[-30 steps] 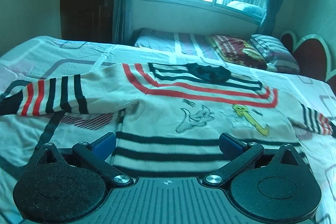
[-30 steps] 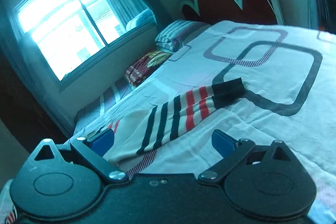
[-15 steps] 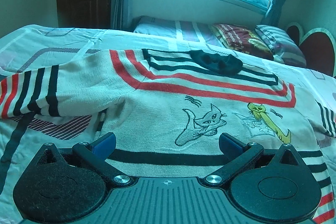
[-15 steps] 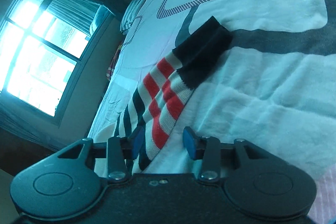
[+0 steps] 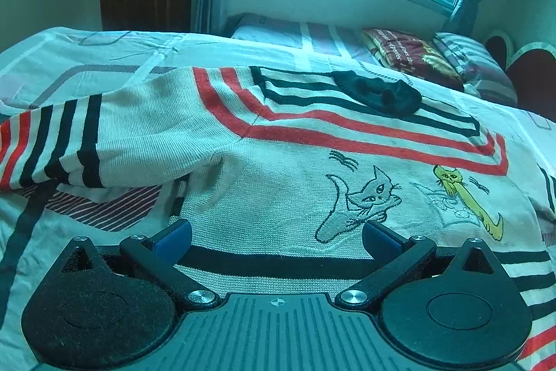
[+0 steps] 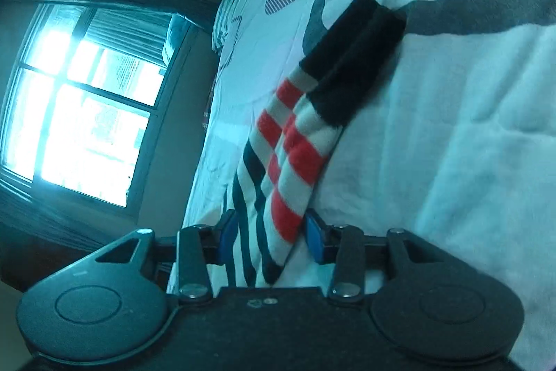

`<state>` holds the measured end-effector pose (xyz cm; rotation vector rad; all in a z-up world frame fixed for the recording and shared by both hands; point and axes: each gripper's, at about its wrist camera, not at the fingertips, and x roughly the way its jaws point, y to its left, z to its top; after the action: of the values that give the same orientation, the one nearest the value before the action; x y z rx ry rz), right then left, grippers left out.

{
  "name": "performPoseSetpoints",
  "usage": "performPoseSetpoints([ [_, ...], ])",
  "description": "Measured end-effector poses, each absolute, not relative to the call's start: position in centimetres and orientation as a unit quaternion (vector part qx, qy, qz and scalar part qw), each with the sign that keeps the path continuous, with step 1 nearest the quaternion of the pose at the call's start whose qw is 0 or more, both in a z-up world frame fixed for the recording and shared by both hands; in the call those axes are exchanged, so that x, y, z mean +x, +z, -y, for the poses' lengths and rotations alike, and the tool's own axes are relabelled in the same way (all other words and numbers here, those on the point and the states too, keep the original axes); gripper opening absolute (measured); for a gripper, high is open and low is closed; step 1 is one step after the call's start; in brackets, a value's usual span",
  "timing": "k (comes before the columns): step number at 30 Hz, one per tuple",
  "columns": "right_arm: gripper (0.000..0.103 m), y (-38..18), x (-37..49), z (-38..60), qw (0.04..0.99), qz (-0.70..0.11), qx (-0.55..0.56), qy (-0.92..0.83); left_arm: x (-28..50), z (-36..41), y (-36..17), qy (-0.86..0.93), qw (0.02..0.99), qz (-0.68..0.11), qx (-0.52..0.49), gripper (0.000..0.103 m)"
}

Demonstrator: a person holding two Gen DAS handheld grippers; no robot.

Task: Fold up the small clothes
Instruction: 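Grasp the black cuff of a striped sleeve with the right gripper, then carry the sleeve across the sweater body with the right gripper while the left gripper reaches the other cuff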

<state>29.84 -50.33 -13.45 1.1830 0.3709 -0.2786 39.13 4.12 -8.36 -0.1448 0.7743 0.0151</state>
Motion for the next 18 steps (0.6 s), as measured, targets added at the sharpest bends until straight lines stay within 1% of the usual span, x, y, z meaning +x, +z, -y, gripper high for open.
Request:
performPoseSetpoints([
  [3, 0.044, -13.4, 30.9, 50.1, 0.806, -0.173, 0.552, -0.123, 39.6, -3.8, -8.7, 0.006, 0.922, -0.381, -0.071, 0.103],
  [5, 0.042, -13.4, 31.6, 50.8, 0.807, -0.162, 0.556, -0.117, 39.8, -3.6, -8.7, 0.003, 0.920, -0.384, -0.073, 0.103],
  [6, 0.039, -13.4, 31.8, 51.5, 0.803, -0.150, 0.565, -0.117, 39.9, -3.5, -8.7, 0.001, 0.921, -0.383, -0.074, 0.103],
  [7, 0.038, -13.3, 31.4, 52.2, 0.800, -0.132, 0.573, -0.123, 40.1, -3.5, -8.6, 0.000, 0.921, -0.382, -0.074, 0.103],
  [10, 0.039, -12.7, 28.3, 54.3, 0.788, -0.054, 0.595, -0.148, 40.2, -3.7, -8.3, -0.001, 0.923, -0.376, -0.075, 0.103],
  [11, 0.039, -12.5, 28.1, 54.8, 0.792, -0.051, 0.589, -0.153, 40.2, -3.9, -8.3, -0.001, 0.924, -0.375, -0.074, 0.103],
  [14, 0.039, -12.3, 29.4, 55.7, 0.800, -0.092, 0.568, -0.171, 40.3, -4.6, -8.8, 0.004, 0.921, -0.383, -0.071, 0.103],
  [15, 0.035, -12.4, 30.0, 55.8, 0.806, -0.115, 0.550, -0.188, 40.2, -4.9, -9.0, 0.007, 0.920, -0.385, -0.072, 0.103],
  [16, 0.021, -12.3, 30.5, 55.8, 0.809, -0.135, 0.533, -0.207, 40.1, -5.2, -9.1, 0.011, 0.919, -0.386, -0.073, 0.103],
  [17, 0.012, -12.4, 31.0, 55.7, 0.812, -0.155, 0.514, -0.229, 40.0, -5.4, -9.2, 0.016, 0.918, -0.388, -0.073, 0.103],
  [18, 0.007, -12.4, 31.4, 55.5, 0.816, -0.160, 0.504, -0.235, 40.0, -5.7, -9.2, 0.019, 0.918, -0.390, -0.071, 0.103],
])
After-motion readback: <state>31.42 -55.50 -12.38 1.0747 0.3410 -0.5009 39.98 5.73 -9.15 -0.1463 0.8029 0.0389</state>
